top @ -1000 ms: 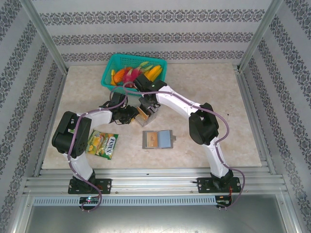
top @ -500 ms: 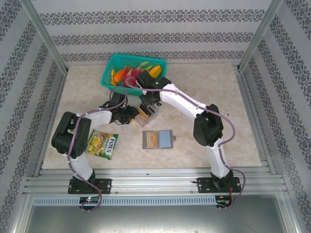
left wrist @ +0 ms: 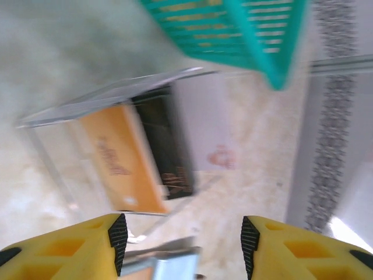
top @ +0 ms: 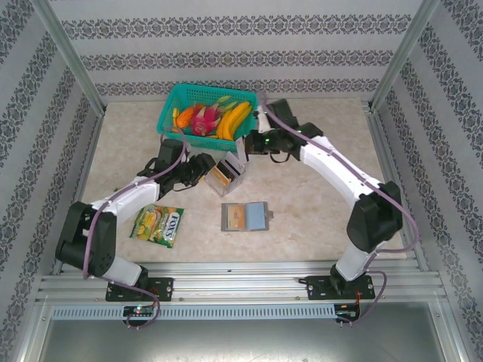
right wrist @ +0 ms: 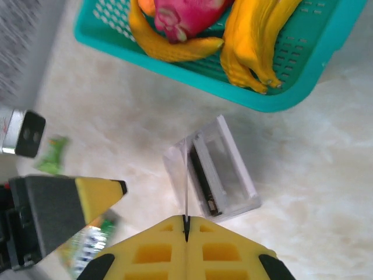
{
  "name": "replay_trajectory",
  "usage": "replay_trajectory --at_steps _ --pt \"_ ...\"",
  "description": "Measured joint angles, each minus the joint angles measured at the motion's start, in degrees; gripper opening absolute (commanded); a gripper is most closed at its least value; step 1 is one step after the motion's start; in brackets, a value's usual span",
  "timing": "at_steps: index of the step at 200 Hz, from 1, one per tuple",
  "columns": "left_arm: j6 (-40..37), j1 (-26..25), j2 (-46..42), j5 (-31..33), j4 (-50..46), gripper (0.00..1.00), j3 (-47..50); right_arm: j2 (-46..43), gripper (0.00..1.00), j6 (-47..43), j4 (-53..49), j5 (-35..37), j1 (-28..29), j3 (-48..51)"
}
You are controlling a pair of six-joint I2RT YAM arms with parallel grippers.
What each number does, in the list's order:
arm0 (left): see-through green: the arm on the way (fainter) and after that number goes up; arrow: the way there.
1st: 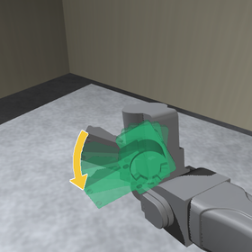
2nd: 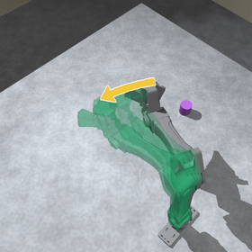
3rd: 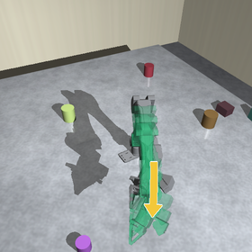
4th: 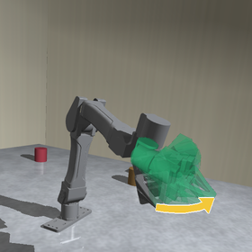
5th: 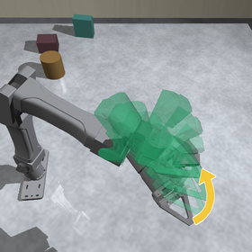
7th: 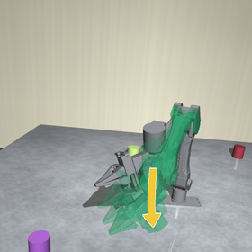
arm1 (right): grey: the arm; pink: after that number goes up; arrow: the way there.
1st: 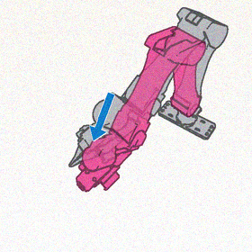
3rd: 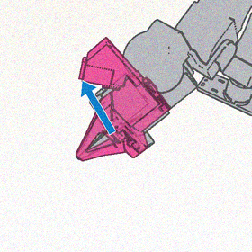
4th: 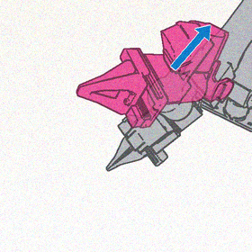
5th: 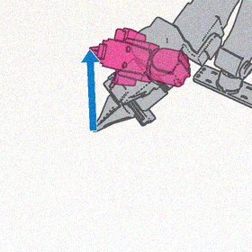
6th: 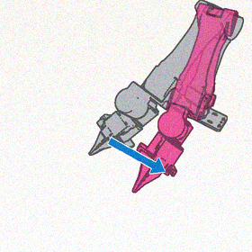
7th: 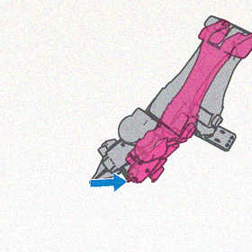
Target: Put the credit cards into the card holder
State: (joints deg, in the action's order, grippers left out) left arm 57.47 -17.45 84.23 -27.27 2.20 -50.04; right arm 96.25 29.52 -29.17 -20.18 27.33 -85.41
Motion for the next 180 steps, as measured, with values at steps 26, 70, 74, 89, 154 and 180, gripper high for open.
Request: replay_trajectory --at_steps 26,70,74,89,154,180 --pt "1.09 0.0 -1.07 -5.99 6.23 0.6 -0.04 -3.67 0.0 9.38 8.74 -8.55 -3.8 7.78" --pt "6.01 -0.22 2.78 -14.05 15.13 0.58 -1.66 -4.87 0.0 20.35 18.93 -17.55 -4.33 13.99" --pt "6.23 -0.31 3.08 -14.47 15.76 0.57 -1.9 -5.01 0.0 21.11 19.69 -18.12 -4.33 14.4" --pt "7.89 -0.63 4.15 -15.61 18.03 0.5 -2.82 -5.44 0.0 23.21 21.57 -19.65 -4.33 15.3" --pt "12.7 -1.36 4.76 -17.84 24.48 0.23 -3.56 -6.49 0.0 27.71 26.64 -22.86 -4.33 17.07" --pt "13.97 -1.31 4.79 -17.97 24.92 0.16 -3.58 -6.47 0.0 28.55 26.86 -23.43 -4.42 17.44"
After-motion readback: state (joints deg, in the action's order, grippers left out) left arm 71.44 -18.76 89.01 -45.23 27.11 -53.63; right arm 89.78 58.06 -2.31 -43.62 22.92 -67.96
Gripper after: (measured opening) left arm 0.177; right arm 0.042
